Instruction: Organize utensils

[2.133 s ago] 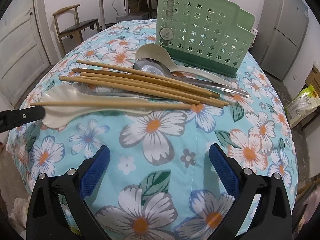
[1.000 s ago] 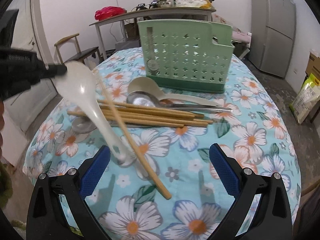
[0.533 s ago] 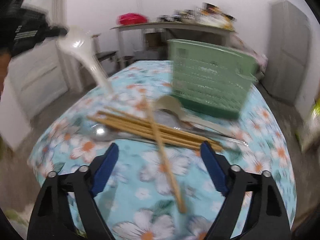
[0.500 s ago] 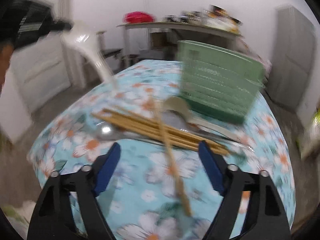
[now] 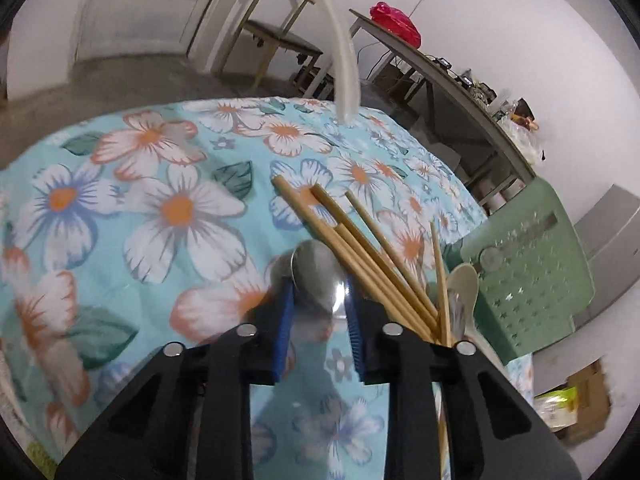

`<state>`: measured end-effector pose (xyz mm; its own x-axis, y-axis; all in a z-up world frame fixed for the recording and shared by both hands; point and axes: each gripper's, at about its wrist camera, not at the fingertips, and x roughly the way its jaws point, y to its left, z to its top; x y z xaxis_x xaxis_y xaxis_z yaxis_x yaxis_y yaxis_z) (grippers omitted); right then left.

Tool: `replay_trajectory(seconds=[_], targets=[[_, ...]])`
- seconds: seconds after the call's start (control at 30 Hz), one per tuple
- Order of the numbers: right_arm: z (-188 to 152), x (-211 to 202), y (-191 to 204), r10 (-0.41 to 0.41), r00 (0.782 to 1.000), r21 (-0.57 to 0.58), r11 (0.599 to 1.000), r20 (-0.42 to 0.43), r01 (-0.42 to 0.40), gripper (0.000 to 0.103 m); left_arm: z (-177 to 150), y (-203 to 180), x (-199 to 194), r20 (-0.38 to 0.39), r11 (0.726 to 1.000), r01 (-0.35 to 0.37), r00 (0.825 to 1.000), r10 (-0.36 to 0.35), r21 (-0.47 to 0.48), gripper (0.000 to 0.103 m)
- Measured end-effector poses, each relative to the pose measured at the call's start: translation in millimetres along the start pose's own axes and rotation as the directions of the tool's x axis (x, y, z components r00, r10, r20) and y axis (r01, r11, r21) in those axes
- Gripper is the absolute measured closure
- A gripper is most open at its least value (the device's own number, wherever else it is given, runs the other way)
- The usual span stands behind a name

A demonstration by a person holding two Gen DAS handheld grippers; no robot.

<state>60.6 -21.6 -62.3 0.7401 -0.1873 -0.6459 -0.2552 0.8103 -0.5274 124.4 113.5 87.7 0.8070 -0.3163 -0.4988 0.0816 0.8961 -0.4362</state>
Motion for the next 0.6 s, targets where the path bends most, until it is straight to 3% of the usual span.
replay_trajectory(seconds=[0.1, 0.23, 0.4, 0.47, 0.6], targets=[[4.2, 5.2, 6.6, -0.030, 0.999, -0.026, 0.999, -0.017, 0.030, 0.093, 3.0, 5.2, 2.2, 0.002, 1.000, 0.018, 1.000, -0.018, -0.007, 0.102], [9.0, -1.0, 4.5, -0.014, 1.000, -0.006, 1.000, -0.008, 0.014, 0.095, 9.6, 3.8, 4.7, 0.008, 0.999, 0.054, 0.999, -0.054, -0.008, 0.102], [15.2, -25.8, -36.3, 0.107, 0.994, 0.139, 0.984, 0.032, -0.111, 0.096, 26.2, -11.7, 3.3, 0.047, 0.991, 0.134, 0.990, -0.135, 0.021, 0.102], [16.8, -38.0, -65.8, 0.163, 0.983, 0.241, 0.954, 0.079, -0.178, 0.097, 37.6, -27.5, 5.6, 0.064, 0.982, 0.186, 0.980, -0.188, 0.045, 0.102], [13.3, -56.5, -124.1, 0.209, 0.961, 0.443, 0.855, 0.183, -0.271, 0.099, 55.9, -66.4, 11.1, 0.089, 0.952, 0.291, 0.950, -0.300, 0.099, 0.102]])
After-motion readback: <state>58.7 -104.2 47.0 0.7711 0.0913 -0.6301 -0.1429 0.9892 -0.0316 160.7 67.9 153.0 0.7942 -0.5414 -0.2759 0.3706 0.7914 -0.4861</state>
